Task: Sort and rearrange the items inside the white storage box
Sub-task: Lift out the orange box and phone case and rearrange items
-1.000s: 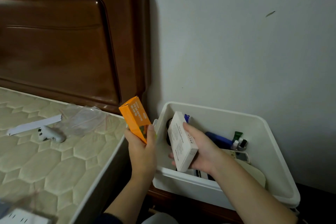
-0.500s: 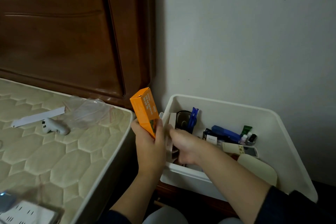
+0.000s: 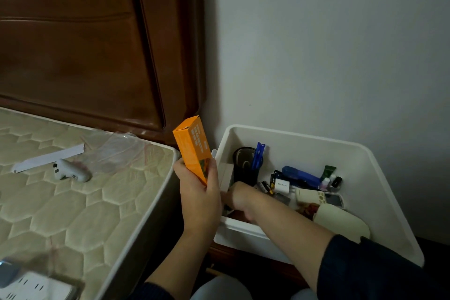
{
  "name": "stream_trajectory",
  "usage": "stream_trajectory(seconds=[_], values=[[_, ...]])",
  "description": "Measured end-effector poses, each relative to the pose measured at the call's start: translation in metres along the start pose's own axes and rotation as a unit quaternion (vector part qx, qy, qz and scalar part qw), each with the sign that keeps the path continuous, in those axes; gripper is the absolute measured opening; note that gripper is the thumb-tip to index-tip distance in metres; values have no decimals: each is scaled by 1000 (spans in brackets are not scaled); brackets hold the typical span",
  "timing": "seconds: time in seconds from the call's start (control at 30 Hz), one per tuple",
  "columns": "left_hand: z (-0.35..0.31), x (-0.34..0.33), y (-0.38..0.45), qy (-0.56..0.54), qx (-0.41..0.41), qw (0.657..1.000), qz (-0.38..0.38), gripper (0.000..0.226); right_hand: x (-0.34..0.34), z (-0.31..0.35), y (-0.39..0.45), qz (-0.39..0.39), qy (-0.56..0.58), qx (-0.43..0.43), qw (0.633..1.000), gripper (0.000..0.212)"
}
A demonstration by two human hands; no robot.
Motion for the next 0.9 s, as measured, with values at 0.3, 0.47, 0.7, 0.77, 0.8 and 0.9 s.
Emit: stream_trajectory(seconds=[0.3, 0.47, 0.7, 0.77, 0.8, 0.9], values=[[-15, -11, 6, 131, -61, 987, 77, 24, 42, -22, -18, -51, 87, 9, 995, 16], [-34, -47, 4, 178, -85, 968, 153, 33, 93, -14, -58, -120, 321, 230, 911, 64], [-22, -78, -22, 291, -68, 887, 352, 51, 98, -17, -72, -179, 203, 199, 942, 99], [-22, -59, -17, 358, -106, 882, 289, 56, 102, -23, -73, -225, 152, 171, 947, 99], [-21, -49, -13, 364, -100, 892, 249, 51, 103, -26, -71, -236, 132, 153, 950, 100], [-4, -25, 1, 349, 23, 926, 141, 46, 90, -32, -64, -212, 100, 110, 966, 100]])
Point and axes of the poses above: each hand's wrist, its own y-axis towards the middle knuckle, its own x-axis out of the back of the hand, z = x × y, the point moved 7 cm from there along y, towards the middle knuckle, and after that the axes turned 11 degrees about -y, right-handed, at the moved point
